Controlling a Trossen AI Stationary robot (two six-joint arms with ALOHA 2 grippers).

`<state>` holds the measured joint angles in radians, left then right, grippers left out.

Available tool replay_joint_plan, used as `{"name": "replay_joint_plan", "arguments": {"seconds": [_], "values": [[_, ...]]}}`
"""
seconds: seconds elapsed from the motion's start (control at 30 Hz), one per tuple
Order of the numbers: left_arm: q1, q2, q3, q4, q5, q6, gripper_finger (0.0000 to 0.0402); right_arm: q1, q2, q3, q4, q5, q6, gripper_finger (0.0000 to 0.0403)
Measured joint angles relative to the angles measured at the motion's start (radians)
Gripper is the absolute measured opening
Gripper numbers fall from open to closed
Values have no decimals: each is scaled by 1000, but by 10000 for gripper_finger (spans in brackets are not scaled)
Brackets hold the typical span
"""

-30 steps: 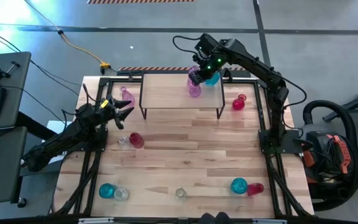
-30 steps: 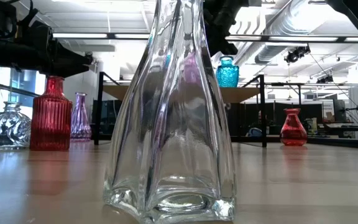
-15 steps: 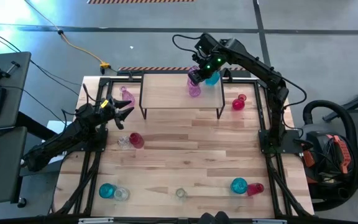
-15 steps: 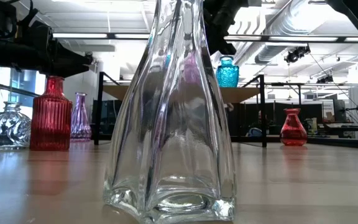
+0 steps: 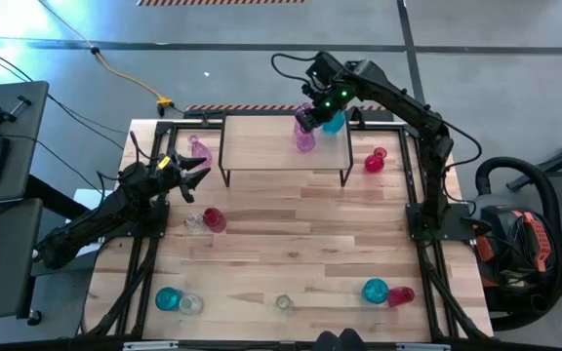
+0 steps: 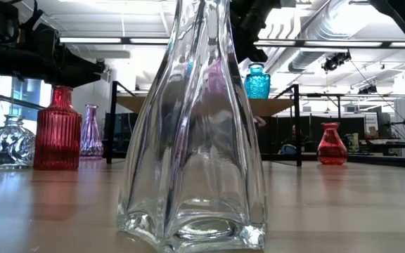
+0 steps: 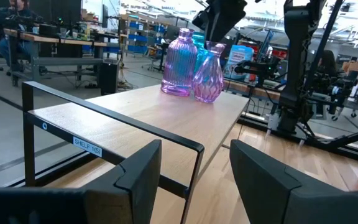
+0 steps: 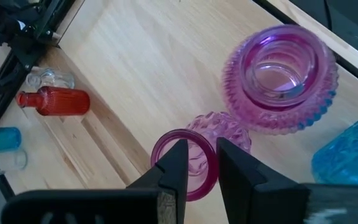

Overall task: Sort vases onto shelf
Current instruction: Put the bottom violet vase on the shelf aligned with the other violet vase

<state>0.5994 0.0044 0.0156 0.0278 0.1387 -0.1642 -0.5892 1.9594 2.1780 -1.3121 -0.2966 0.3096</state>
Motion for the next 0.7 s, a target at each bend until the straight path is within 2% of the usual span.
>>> {"name": "replay_joint_plan", "arguments": {"seconds": [0.7], "values": [[0,0,0,0,0,0,184,-10,0,0,-2,-15,-4,62]]}}
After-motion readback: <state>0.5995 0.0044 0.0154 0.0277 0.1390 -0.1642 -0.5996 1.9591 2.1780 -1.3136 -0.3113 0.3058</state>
